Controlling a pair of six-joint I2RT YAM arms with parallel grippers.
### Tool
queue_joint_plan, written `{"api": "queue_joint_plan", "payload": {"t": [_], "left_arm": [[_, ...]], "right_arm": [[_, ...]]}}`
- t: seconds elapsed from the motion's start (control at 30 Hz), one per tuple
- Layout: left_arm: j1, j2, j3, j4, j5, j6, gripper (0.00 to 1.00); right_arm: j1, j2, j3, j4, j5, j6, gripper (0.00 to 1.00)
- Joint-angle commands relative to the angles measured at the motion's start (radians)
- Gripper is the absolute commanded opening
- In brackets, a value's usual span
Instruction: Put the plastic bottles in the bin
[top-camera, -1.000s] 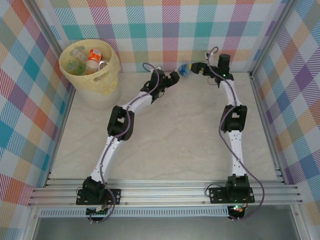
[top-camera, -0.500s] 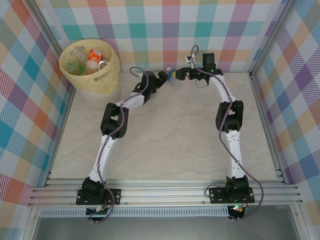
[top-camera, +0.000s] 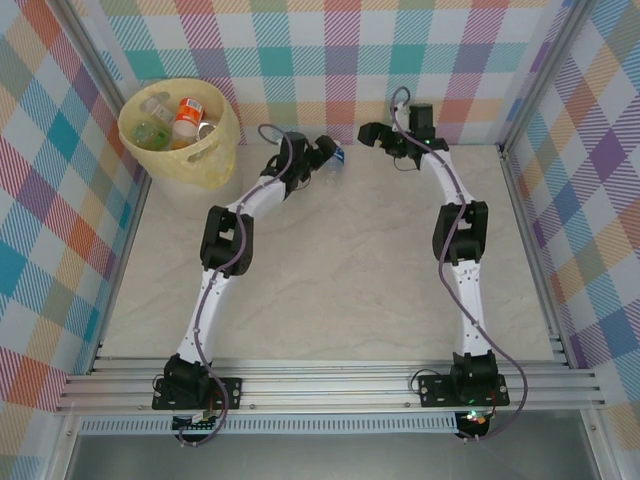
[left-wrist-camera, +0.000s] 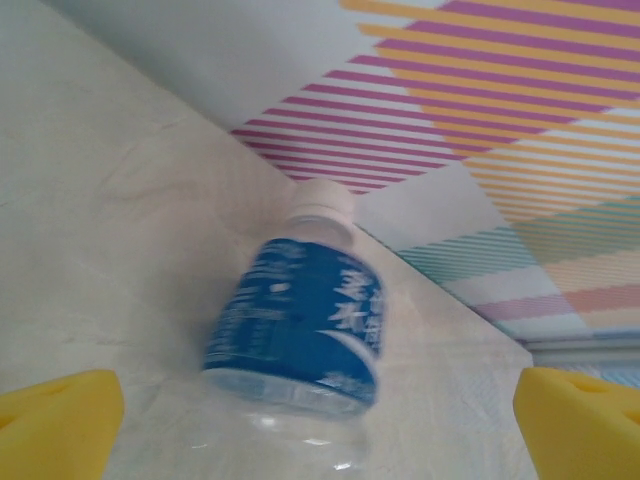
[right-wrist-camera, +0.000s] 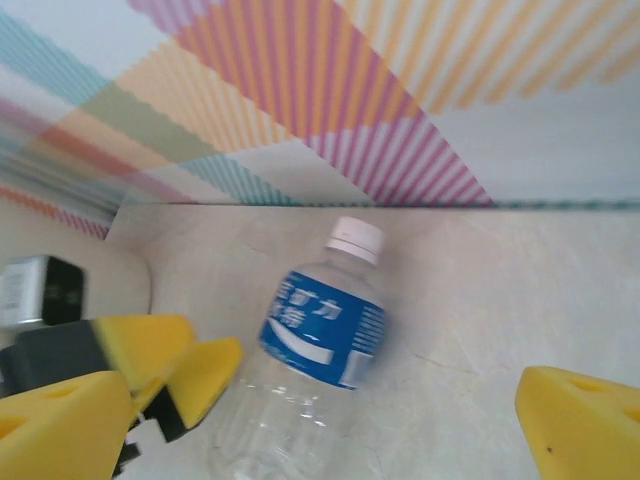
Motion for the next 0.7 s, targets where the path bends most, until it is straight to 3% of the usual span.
{"api": "queue_joint_plan", "payload": {"t": [0.0,0.13,0.33,0.67], "left_arm": [[-0.021,0.069,0.147,-0.188,0.043,0.126,1.0],[-0.03,0.118,0.213,-0.233,0.038,0.132,1.0],[-0.034,0.102,0.198,-0.235,0.121,0.124,0.97],[-0.058,-0.106,-0.206,0.019,0.239,0.125,0.95]], "right_arm": [[0.033,0.025,0.012,-0.027,0.047,0.185,0.96],[0.066,0.051,-0.001,0.004,-0.005,0.316,0.87],[0.111,0.063,-0.048,-0.01,0.031,0.399,0.74],[0.154,-0.105,-0.391,0.135,-0.007,0.392,0.51]]}}
